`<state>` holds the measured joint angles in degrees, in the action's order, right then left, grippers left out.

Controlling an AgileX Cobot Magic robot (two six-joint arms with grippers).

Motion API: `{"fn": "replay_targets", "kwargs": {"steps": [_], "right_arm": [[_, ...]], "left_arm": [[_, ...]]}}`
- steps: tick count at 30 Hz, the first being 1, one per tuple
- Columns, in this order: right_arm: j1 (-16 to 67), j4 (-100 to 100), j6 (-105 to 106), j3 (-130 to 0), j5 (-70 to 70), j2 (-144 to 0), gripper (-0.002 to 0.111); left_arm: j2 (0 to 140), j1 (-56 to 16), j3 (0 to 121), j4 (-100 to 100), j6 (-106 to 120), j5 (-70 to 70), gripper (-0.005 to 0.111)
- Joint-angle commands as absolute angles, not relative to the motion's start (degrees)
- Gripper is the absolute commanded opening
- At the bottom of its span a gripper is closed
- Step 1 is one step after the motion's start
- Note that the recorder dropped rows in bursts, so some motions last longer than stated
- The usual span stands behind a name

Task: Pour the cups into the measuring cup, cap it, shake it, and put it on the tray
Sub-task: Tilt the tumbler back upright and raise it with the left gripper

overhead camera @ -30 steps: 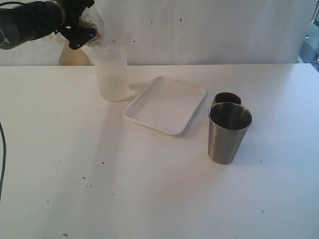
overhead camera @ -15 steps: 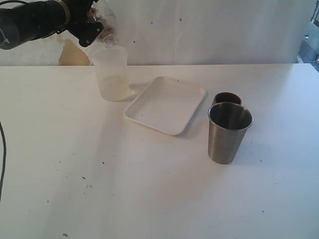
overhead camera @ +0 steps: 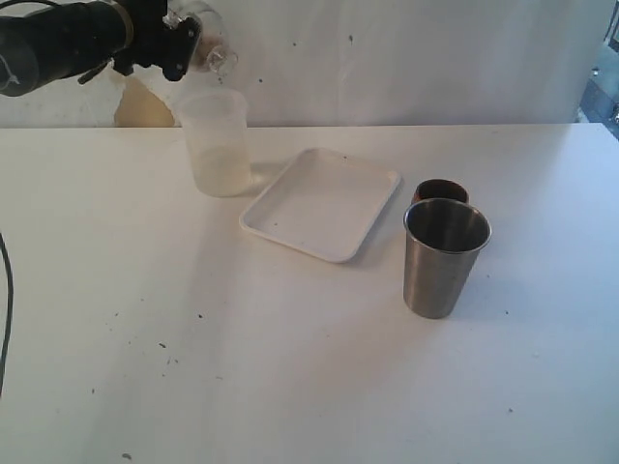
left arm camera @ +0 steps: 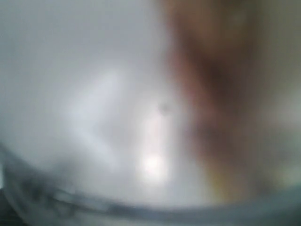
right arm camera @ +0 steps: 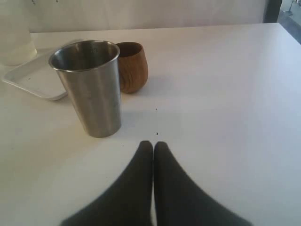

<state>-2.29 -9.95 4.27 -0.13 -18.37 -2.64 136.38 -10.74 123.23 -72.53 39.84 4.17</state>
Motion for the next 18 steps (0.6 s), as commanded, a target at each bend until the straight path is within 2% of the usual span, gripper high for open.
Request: {"fn": "replay_targets", "kwargs": {"steps": [1, 4, 9, 13, 18], "right_arm": [[-2.2, -9.6, 4.3, 0.0, -17.8, -2.3, 0.0], [-2.2, -9.6, 4.3, 0.0, -17.8, -2.3, 0.0], [-2.2, -9.6, 4.3, 0.0, -17.8, -2.3, 0.0], [-2.2, -9.6, 4.3, 0.0, -17.8, -2.3, 0.0], [-2.2, -9.6, 4.3, 0.0, -17.8, -2.3, 0.0]], "left_arm": [[135.4, -10.7, 124.0, -71.7, 5.0, 7.9, 0.0], [135.4, -10.7, 124.0, -70.2, -7.3, 11.2, 0.0], [135.3, -10.7, 124.0, -58.4, -12.8, 16.0, 0.0], [135.3, -10.7, 124.0, -51.5, -23.3, 29.6, 0.0], [135.3, -10.7, 124.0, -50.9, -23.8, 40.6, 0.0]]}}
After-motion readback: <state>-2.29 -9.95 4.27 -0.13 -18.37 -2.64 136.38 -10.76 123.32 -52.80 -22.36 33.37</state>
